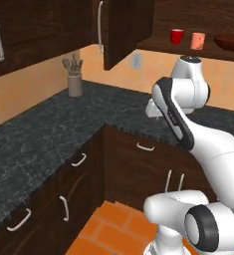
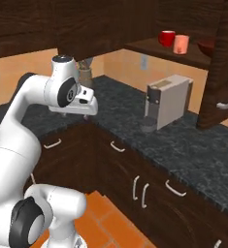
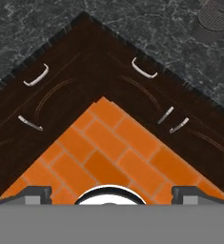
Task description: Gather all objects into one cabinet and sort the glasses and bowls to opposite sides.
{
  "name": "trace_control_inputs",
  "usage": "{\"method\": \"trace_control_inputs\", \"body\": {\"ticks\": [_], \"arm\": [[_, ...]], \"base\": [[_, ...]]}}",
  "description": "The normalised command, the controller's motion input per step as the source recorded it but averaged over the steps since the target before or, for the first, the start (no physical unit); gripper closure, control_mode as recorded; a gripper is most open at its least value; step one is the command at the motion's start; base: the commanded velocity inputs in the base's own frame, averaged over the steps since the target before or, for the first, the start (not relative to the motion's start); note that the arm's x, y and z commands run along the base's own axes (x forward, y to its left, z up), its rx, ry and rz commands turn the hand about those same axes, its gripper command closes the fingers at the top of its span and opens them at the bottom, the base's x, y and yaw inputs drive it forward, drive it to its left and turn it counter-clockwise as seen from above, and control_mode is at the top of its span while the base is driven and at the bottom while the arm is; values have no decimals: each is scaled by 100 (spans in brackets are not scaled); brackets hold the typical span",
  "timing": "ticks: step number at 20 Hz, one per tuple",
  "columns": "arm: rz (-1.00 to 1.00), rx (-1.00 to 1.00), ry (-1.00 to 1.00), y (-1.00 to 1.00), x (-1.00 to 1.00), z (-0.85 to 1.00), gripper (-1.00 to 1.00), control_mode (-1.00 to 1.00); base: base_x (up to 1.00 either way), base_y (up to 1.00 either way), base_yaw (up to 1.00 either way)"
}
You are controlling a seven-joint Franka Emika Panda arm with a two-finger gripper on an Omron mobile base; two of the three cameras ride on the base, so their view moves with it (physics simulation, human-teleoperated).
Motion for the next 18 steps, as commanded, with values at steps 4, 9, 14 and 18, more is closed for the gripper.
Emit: {"method": "trace_control_inputs", "body": {"ticks": [4,9,14,18], "arm": [[0,0,0,0,0,0,-100,100],[0,0,0,0,0,0,-100,100],[0,0,0,0,0,0,-100,100],[0,0,0,0,0,0,-100,100]], "base": [[-34,-29,54],[-41,-29,53],[-35,-4,53],[-28,0,56]]}}
